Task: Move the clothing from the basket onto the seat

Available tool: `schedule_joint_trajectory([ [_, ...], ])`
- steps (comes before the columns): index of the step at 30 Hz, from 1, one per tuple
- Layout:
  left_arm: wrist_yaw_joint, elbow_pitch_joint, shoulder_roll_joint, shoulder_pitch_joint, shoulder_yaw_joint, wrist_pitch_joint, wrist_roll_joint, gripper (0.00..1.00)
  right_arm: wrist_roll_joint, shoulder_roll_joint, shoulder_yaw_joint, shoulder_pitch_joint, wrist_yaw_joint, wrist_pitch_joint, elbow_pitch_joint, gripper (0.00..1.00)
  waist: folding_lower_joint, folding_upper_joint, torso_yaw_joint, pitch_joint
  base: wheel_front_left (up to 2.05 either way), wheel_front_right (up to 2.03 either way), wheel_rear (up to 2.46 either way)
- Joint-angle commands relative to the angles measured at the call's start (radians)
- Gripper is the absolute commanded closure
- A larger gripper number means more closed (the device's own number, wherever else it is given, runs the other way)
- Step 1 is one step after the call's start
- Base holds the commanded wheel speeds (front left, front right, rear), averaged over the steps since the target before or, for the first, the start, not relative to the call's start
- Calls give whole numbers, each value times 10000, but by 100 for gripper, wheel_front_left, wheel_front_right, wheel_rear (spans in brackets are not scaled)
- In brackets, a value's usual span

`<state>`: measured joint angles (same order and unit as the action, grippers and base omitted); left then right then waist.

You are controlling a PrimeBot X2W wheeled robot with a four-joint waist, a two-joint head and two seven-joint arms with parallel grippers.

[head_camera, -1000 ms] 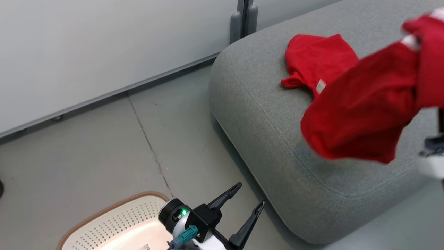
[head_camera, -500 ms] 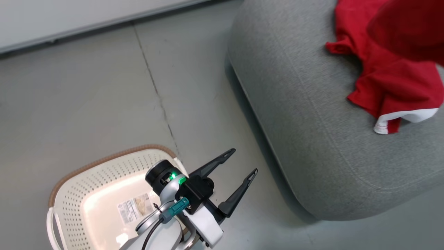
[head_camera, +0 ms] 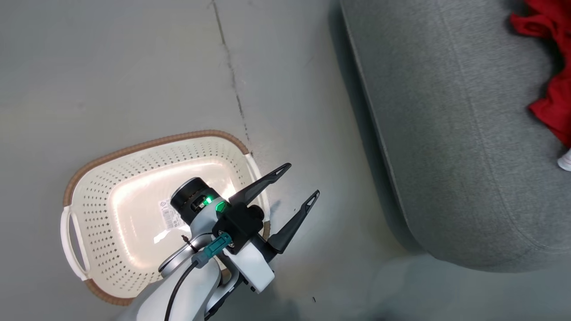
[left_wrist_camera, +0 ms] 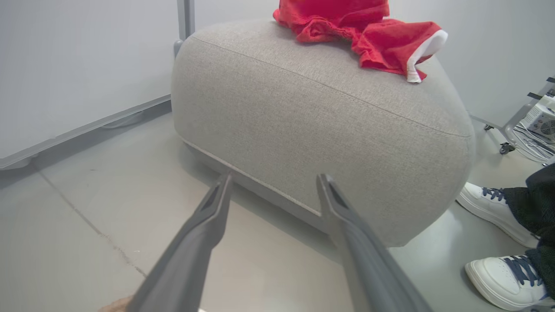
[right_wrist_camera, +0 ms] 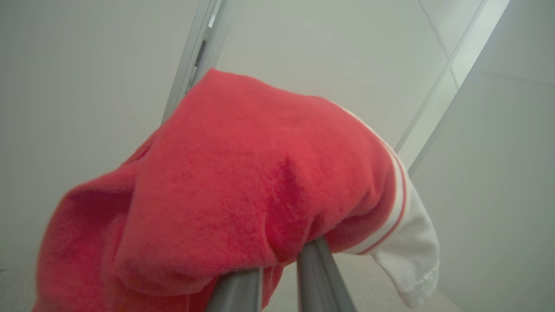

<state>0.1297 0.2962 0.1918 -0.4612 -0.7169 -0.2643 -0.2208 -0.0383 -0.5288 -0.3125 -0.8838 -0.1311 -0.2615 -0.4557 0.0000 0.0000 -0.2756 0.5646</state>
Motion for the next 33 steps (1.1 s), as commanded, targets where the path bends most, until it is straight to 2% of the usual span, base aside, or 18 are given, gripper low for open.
schedule_joint_trajectory([
  [1,11,-31,76,-193,50,3,57,0,-128,167,-203,-4,4,-30,-986,100,0,0,276,337,0,0,0],
  [6,11,-30,113,-253,32,3,109,0,-267,373,-250,24,4,-29,-2344,100,0,0,390,554,0,0,0],
  [10,11,-46,182,-246,104,3,179,0,-332,625,88,-8,4,-29,-3480,100,0,0,442,850,0,0,0],
  [22,11,-111,229,-372,332,3,97,0,-593,845,1078,-353,4,-29,-5363,100,0,0,586,1169,0,0,0],
  [23,11,-114,225,-397,350,3,110,0,-619,817,1095,-372,4,-29,-5453,95,0,0,601,1144,0,0,0],
  [25,11,-108,191,-406,344,3,104,0,-585,757,1160,-359,4,-27,-5568,53,0,0,628,1060,0,0,0],
  [26,11,-122,174,-413,340,3,101,0,-543,726,1196,-345,4,-29,-5553,0,0,0,636,1016,0,0,0],
  [33,11,10,-23,-127,267,3,64,0,-470,582,1410,15,4,-29,-5363,0,0,0,602,270,0,0,0],
])
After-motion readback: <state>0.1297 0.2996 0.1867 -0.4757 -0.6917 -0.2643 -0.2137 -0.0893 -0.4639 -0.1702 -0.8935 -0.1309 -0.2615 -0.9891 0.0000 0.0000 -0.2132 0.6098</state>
